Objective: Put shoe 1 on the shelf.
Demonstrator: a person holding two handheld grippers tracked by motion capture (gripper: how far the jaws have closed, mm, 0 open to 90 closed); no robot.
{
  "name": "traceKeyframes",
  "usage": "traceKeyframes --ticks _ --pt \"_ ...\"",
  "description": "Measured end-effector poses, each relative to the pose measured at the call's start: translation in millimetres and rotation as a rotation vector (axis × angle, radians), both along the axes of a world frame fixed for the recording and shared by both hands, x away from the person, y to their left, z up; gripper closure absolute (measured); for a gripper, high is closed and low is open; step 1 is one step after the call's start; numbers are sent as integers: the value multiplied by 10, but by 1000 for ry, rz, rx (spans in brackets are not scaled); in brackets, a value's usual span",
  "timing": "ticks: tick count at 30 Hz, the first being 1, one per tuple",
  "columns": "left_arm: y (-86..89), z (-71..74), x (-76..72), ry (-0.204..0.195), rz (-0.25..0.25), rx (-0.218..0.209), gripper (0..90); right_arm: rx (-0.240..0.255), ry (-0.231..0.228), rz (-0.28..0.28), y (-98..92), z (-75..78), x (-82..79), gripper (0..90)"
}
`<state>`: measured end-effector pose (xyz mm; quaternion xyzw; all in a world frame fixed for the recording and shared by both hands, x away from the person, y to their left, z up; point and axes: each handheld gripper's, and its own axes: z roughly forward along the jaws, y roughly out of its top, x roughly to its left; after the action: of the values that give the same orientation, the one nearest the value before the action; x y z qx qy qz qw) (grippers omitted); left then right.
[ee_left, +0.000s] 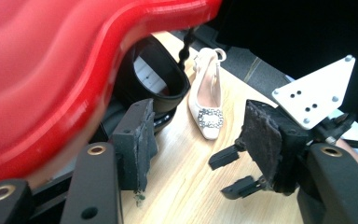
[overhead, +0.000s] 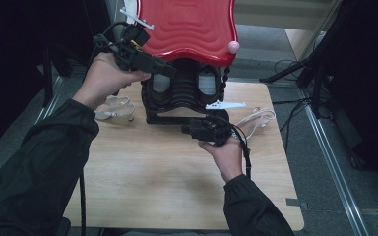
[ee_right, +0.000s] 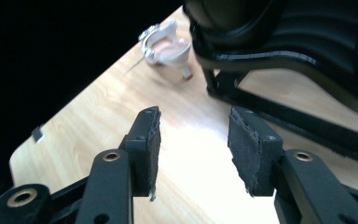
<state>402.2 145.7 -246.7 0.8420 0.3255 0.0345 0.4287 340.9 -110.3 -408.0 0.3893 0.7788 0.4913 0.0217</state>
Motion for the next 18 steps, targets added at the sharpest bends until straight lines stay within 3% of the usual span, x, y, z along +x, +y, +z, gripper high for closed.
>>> traceKeyframes --ticks 3,7,18 --pt "28 -106 -63 1 0 10 420 -8 -9 24 -47 -24 -73 509" --pt "93 -263 -120 10 -1 -2 409 -3 -61 50 -130 -49 -175 492" --pt "170 -687 -304 16 -11 -4 389 -20 0 72 -302 -180 -344 448"
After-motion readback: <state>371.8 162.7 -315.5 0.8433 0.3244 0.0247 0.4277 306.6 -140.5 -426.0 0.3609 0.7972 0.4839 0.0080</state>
